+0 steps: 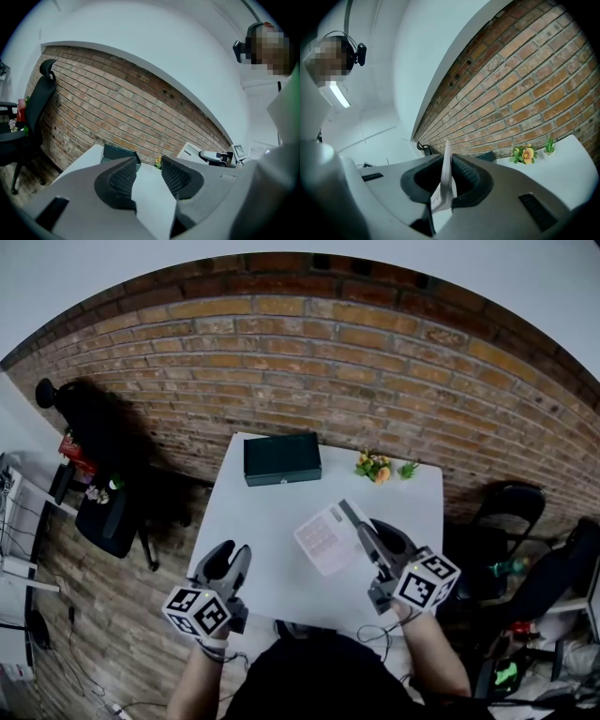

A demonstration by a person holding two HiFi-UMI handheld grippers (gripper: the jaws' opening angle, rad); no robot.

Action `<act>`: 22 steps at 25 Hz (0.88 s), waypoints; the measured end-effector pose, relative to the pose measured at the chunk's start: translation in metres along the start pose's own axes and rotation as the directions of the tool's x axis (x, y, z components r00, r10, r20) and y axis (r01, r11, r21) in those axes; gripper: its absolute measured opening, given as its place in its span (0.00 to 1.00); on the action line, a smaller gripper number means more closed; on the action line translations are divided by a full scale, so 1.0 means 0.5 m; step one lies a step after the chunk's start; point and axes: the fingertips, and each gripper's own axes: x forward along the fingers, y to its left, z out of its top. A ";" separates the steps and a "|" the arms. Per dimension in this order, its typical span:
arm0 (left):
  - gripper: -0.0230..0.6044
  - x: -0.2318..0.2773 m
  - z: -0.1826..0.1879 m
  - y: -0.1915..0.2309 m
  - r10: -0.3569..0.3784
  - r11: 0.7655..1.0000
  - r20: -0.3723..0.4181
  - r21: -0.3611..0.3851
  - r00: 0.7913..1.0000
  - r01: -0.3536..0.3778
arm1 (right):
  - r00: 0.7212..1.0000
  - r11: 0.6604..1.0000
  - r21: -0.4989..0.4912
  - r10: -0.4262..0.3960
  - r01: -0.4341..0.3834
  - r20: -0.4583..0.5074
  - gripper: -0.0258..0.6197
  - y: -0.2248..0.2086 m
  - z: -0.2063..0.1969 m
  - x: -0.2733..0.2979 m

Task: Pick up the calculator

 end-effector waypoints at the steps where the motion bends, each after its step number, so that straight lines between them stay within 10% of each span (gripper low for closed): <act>1: 0.30 0.000 -0.002 0.001 0.001 1.000 -0.002 -0.001 1.000 -0.001 | 1.000 1.000 0.002 -0.001 0.001 0.000 0.12 -0.002 -0.001 0.000; 22: 0.28 0.015 -0.014 -0.012 0.001 1.000 -0.009 -0.011 1.000 -0.001 | 1.000 0.999 -0.017 0.030 -0.030 0.008 0.12 -0.003 0.008 0.002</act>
